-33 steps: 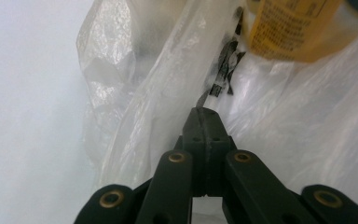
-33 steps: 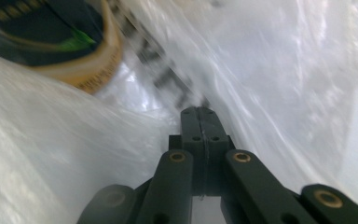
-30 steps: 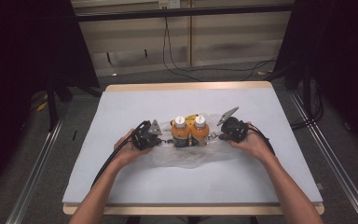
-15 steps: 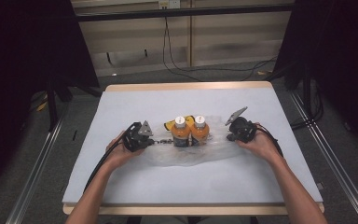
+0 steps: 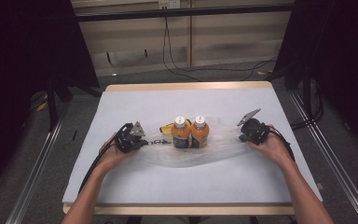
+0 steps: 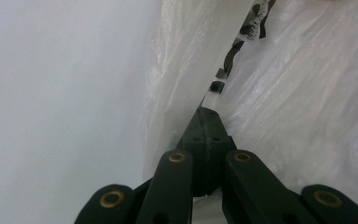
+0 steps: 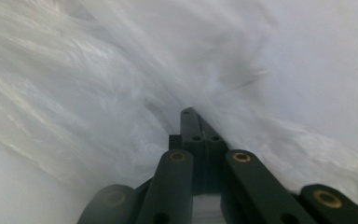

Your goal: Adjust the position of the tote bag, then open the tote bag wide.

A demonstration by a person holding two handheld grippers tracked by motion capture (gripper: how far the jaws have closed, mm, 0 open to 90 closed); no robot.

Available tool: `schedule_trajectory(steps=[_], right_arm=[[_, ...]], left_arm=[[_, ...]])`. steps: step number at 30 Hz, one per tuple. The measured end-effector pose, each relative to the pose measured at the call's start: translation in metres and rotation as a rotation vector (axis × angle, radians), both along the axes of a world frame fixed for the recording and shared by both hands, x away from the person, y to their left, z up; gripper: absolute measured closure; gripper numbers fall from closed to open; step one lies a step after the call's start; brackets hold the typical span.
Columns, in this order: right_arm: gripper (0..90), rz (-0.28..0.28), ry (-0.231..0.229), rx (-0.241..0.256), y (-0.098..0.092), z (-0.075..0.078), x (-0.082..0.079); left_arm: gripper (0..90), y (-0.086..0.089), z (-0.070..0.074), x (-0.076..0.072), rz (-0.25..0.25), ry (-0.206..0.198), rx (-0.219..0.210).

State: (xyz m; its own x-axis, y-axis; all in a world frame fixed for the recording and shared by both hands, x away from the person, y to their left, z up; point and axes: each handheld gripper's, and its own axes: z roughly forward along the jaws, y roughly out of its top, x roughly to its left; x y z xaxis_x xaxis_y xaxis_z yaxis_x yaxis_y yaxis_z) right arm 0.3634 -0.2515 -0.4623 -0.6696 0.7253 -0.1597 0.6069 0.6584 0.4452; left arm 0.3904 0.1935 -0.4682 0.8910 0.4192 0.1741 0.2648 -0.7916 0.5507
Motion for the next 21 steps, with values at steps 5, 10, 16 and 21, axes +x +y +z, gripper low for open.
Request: schedule_trajectory(steps=[5,10,16,21], right_arm=[[90.0,-0.018,-0.003,-0.011,-0.005,0.000,-0.002],[90.0,-0.006,-0.020,-0.074,-0.002,0.000,-0.005],[90.0,-0.018,-0.015,-0.044,-0.006,0.000,-0.005],[90.0,-0.033,-0.009,0.030,-0.011,-0.001,-0.004]], left_arm=[[90.0,0.002,0.000,0.000,-0.007,0.005,0.000],[90.0,0.007,0.001,-0.002,-0.017,0.019,0.001],[90.0,0.011,0.001,-0.003,0.012,0.035,-0.022],[90.0,0.014,0.000,-0.001,0.023,0.059,-0.055]])
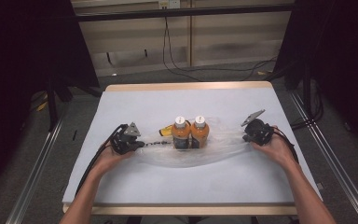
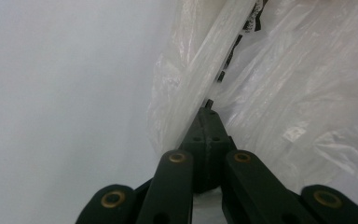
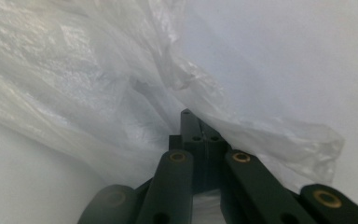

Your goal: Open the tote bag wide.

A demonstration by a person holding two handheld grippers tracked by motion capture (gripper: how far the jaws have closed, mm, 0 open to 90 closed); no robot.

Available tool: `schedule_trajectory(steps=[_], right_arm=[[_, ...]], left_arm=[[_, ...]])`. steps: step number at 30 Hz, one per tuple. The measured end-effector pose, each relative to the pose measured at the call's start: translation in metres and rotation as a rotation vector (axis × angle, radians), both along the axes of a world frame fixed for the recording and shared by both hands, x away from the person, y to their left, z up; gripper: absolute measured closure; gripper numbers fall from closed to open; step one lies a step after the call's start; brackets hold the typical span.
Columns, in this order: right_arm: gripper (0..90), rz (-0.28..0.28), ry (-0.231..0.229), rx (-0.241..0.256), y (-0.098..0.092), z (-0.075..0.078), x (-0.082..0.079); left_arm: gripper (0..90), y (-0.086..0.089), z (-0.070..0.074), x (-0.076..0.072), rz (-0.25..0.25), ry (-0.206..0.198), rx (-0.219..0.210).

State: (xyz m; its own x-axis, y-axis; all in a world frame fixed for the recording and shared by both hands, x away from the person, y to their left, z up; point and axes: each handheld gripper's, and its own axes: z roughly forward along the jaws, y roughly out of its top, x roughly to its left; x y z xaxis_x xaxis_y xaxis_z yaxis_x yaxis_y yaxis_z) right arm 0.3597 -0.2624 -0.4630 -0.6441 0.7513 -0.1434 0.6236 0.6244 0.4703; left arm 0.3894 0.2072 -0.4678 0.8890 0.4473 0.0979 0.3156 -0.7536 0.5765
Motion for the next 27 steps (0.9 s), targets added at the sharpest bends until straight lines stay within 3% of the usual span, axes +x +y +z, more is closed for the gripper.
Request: schedule_trajectory(steps=[4,9,12,15,20,23,27], right_arm=[[90.0,-0.004,0.012,0.089,-0.004,0.000,0.001],[90.0,0.004,-0.020,0.170,-0.006,0.005,-0.002],[90.0,0.015,-0.037,0.213,-0.004,0.007,-0.008],[90.0,0.033,-0.053,0.220,0.000,0.010,-0.013],[90.0,0.054,-0.079,0.292,0.000,0.018,-0.015],[90.0,0.080,-0.086,0.304,0.003,0.021,-0.016],[90.0,0.105,-0.093,0.313,0.012,0.026,-0.018]], left_arm=[[90.0,0.004,-0.001,0.001,0.011,0.016,-0.051],[90.0,0.006,0.004,-0.002,0.015,0.021,-0.137],[90.0,0.005,0.007,-0.007,0.020,0.020,-0.164],[90.0,0.002,0.012,-0.009,0.013,0.012,-0.184],[90.0,0.002,0.022,-0.012,0.014,0.003,-0.277],[90.0,0.003,0.028,-0.014,0.020,-0.015,-0.308],[90.0,0.001,0.033,-0.017,0.014,-0.009,-0.366]])
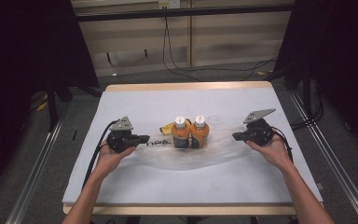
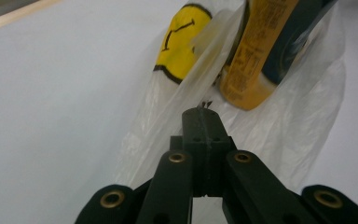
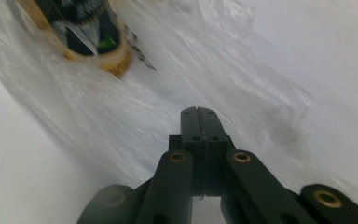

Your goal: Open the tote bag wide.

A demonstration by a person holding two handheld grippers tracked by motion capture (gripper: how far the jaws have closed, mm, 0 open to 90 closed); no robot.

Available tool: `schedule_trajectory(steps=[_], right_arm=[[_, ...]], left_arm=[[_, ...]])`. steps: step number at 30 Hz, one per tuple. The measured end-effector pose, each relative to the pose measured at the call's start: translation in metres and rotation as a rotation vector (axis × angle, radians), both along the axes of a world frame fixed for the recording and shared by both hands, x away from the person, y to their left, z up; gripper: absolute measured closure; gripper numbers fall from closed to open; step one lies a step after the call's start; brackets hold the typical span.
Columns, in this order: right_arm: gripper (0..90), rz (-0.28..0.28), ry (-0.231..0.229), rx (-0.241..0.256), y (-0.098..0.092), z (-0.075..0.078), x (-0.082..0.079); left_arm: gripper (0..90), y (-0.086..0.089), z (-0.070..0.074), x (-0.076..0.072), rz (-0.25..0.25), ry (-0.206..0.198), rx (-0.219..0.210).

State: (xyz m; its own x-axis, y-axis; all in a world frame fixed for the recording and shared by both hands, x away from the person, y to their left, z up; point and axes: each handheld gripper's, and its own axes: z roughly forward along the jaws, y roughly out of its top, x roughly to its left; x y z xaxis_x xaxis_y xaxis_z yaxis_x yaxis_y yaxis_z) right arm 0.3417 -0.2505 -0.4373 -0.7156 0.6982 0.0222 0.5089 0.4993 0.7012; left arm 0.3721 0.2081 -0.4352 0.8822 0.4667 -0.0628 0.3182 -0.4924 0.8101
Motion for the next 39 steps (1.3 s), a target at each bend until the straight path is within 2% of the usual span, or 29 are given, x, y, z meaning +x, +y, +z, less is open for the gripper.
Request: schedule_trajectory(steps=[4,6,8,10,16,19,21,24,29,31,33,35,36,38,39], right_arm=[[90.0,0.035,-0.009,0.053,0.007,0.006,-0.001],[90.0,0.046,-0.010,0.073,0.011,0.009,-0.001],[90.0,0.059,-0.011,0.095,0.015,0.011,-0.001],[90.0,0.073,-0.011,0.112,0.019,0.012,-0.002],[90.0,0.094,-0.006,0.137,0.027,0.012,0.000],[90.0,0.108,0.002,0.135,0.032,0.011,0.004],[90.0,0.115,0.000,0.132,0.036,0.012,0.006],[90.0,0.126,-0.003,0.150,0.041,0.015,0.009],[90.0,0.142,-0.004,0.150,0.052,0.017,0.020],[90.0,0.149,-0.001,0.145,0.057,0.017,0.026],[90.0,0.152,0.000,0.164,0.062,0.017,0.035],[90.0,0.155,0.000,0.152,0.068,0.016,0.042],[90.0,0.159,0.003,0.159,0.071,0.015,0.046],[90.0,0.169,0.016,0.164,0.075,0.013,0.051],[90.0,0.171,0.022,0.169,0.077,0.010,0.053]], left_arm=[[90.0,-0.009,0.001,-0.007,-0.030,0.012,-0.042],[90.0,-0.017,0.000,-0.010,-0.053,0.017,-0.045],[90.0,-0.028,-0.005,-0.012,-0.083,0.047,-0.056],[90.0,-0.037,-0.007,-0.015,-0.108,0.037,-0.011],[90.0,-0.055,-0.007,-0.021,-0.144,0.035,-0.032],[90.0,-0.066,-0.006,-0.025,-0.158,0.036,-0.059],[90.0,-0.074,-0.006,-0.026,-0.158,0.023,-0.066],[90.0,-0.085,-0.006,-0.027,-0.167,0.032,-0.101],[90.0,-0.103,-0.009,-0.030,-0.189,0.032,-0.100],[90.0,-0.112,-0.011,-0.029,-0.200,0.031,-0.074],[90.0,-0.119,-0.012,-0.027,-0.209,0.036,-0.070],[90.0,-0.126,-0.016,-0.026,-0.203,0.027,-0.050],[90.0,-0.129,-0.018,-0.026,-0.203,0.035,-0.048],[90.0,-0.133,-0.022,-0.026,-0.176,0.016,-0.012],[90.0,-0.134,-0.023,-0.026,-0.172,0.027,-0.005]])
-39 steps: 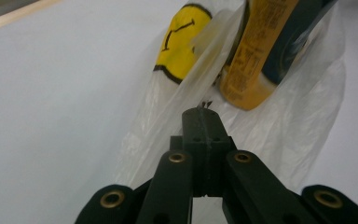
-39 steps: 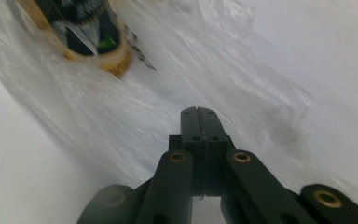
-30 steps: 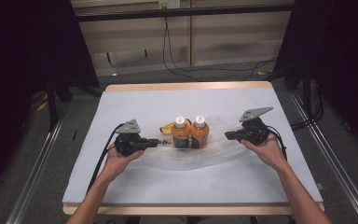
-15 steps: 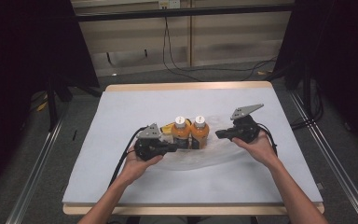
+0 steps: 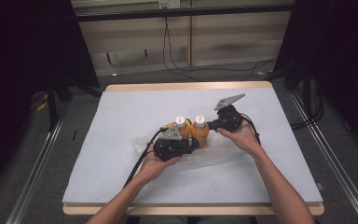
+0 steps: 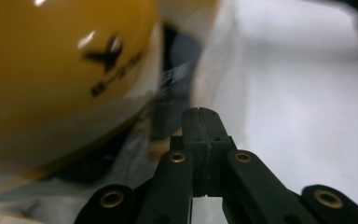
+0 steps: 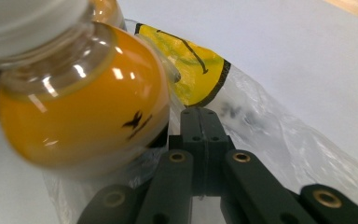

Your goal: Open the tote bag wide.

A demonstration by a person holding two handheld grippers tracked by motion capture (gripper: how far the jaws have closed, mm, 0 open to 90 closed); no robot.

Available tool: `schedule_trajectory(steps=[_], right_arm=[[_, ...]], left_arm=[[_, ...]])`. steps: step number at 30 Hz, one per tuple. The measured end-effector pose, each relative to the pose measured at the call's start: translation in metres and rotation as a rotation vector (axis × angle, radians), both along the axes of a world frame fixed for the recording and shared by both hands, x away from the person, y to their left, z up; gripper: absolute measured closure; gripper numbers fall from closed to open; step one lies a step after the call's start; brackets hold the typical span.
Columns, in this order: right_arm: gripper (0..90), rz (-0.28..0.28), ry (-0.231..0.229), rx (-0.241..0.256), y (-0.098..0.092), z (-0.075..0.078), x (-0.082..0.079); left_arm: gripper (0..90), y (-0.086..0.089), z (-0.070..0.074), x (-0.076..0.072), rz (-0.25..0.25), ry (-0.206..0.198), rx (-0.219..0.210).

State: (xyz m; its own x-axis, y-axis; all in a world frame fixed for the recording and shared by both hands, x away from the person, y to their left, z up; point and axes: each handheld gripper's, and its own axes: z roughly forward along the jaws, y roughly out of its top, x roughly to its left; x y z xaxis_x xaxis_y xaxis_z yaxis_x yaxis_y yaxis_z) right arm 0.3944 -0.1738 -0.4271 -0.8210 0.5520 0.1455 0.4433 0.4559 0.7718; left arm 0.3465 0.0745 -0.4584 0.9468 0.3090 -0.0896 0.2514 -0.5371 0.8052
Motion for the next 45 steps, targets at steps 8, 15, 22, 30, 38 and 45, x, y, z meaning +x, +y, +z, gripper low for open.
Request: schedule_trajectory(steps=[8,15,22,30,38,45], right_arm=[[90.0,0.016,0.059,-0.025,0.009,-0.023,0.009],[90.0,0.015,0.129,-0.067,0.013,-0.041,0.015],[90.0,0.014,0.156,-0.078,0.016,-0.056,0.022],[90.0,0.006,0.125,-0.119,0.019,-0.054,0.025],[90.0,-0.047,0.125,-0.108,0.023,-0.055,0.035],[90.0,-0.076,0.103,-0.149,0.030,-0.053,0.043]], left_arm=[[90.0,0.005,-0.013,-0.002,0.015,-0.005,0.039],[90.0,0.007,-0.018,-0.007,0.001,-0.013,0.063],[90.0,0.006,-0.023,-0.013,-0.003,-0.027,0.103],[90.0,0.005,-0.029,-0.016,-0.035,0.015,0.089],[90.0,0.002,-0.027,-0.026,-0.094,0.029,0.102],[90.0,0.002,-0.026,-0.027,-0.109,0.015,0.118]])
